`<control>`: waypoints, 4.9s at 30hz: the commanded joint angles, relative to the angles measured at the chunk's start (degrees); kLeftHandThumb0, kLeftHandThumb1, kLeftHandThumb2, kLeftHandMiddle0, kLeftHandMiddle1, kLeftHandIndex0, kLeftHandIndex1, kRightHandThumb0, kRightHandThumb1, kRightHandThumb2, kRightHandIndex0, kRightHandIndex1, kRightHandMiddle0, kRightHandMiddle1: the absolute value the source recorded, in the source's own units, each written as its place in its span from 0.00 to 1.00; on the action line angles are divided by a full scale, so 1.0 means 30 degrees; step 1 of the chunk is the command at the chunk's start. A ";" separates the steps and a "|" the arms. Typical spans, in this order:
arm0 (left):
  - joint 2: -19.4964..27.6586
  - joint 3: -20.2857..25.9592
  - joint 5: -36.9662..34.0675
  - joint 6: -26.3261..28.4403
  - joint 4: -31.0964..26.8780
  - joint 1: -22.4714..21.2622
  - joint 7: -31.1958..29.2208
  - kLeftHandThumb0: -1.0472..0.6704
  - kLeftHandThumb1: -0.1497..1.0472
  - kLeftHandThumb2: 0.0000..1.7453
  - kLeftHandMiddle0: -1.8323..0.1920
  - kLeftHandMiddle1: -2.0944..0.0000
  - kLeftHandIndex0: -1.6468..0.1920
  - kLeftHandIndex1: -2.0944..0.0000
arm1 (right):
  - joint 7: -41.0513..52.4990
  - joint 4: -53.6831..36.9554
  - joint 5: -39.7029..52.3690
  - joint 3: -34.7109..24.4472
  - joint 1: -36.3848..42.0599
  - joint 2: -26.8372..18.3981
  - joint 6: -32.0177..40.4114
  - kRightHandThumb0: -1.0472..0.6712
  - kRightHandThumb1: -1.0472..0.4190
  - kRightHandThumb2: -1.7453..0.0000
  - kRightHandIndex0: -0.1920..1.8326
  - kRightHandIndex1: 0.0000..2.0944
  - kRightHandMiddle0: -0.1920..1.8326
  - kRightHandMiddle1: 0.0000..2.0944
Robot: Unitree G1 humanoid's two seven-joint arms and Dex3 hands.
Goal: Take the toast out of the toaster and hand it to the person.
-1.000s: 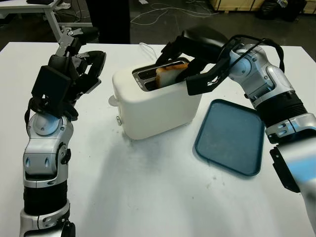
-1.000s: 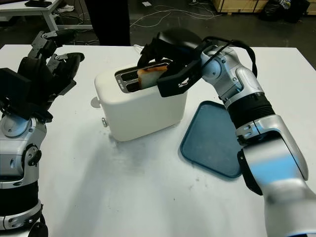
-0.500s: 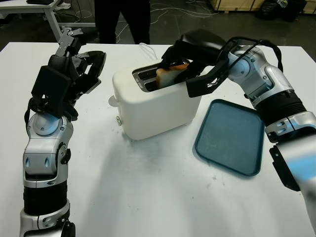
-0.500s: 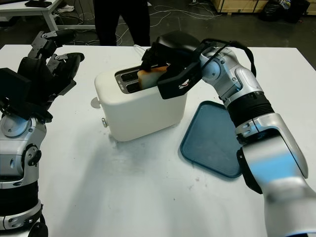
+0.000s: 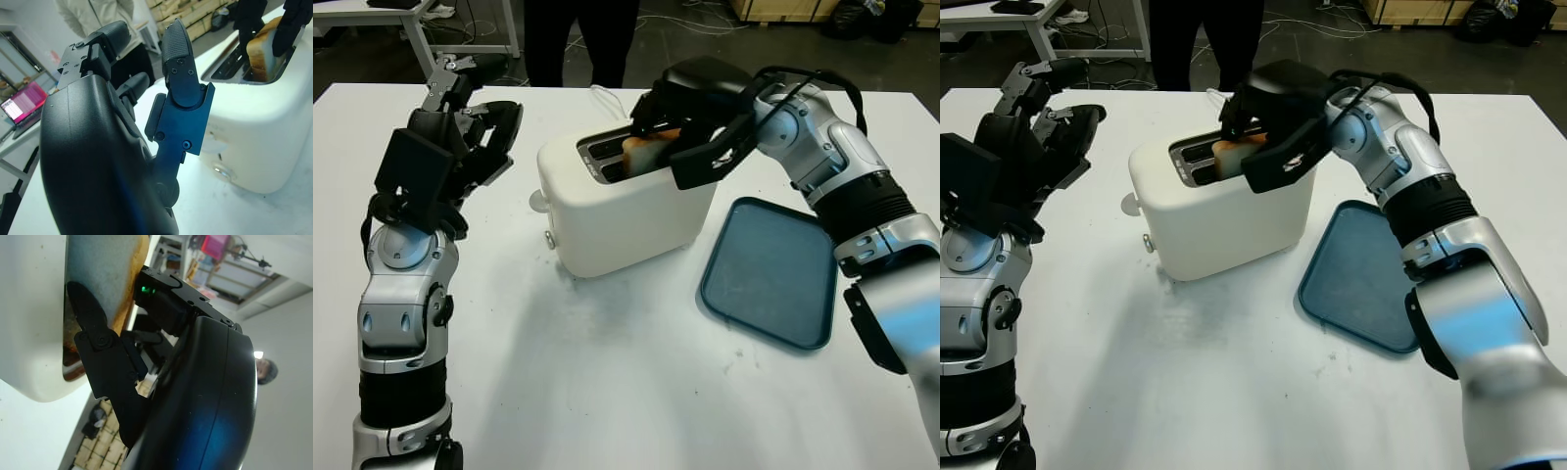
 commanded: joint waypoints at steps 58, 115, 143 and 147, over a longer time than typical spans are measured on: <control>-0.0038 -0.0016 0.0135 0.0030 -0.0105 0.0032 0.0211 0.35 0.79 0.30 0.91 0.50 0.88 0.58 | -1.0836 0.7508 -0.0746 -0.3014 -0.5059 -0.0956 -0.0894 0.33 0.09 0.75 0.63 0.83 0.50 0.83; -0.0232 0.0075 0.0099 0.0222 -0.0127 0.0076 0.0365 0.36 0.75 0.35 0.91 0.50 0.88 0.58 | -1.1748 1.1843 0.1802 -0.3999 -0.2772 0.0548 0.7021 0.44 0.09 0.82 0.48 0.83 0.36 0.83; -0.0187 0.0183 0.0011 0.0100 -0.0026 0.0063 0.0174 0.36 0.71 0.39 0.91 0.49 0.89 0.57 | -1.2131 1.1835 0.1474 -0.3414 -0.2883 0.0426 0.6933 0.44 0.09 0.83 0.50 0.83 0.38 0.83; -0.0195 0.0162 0.0085 0.0139 -0.0056 0.0091 0.0238 0.36 0.71 0.39 0.91 0.49 0.89 0.57 | -1.2128 1.1825 0.1439 -0.3370 -0.2883 0.0423 0.6900 0.45 0.09 0.82 0.49 0.83 0.36 0.83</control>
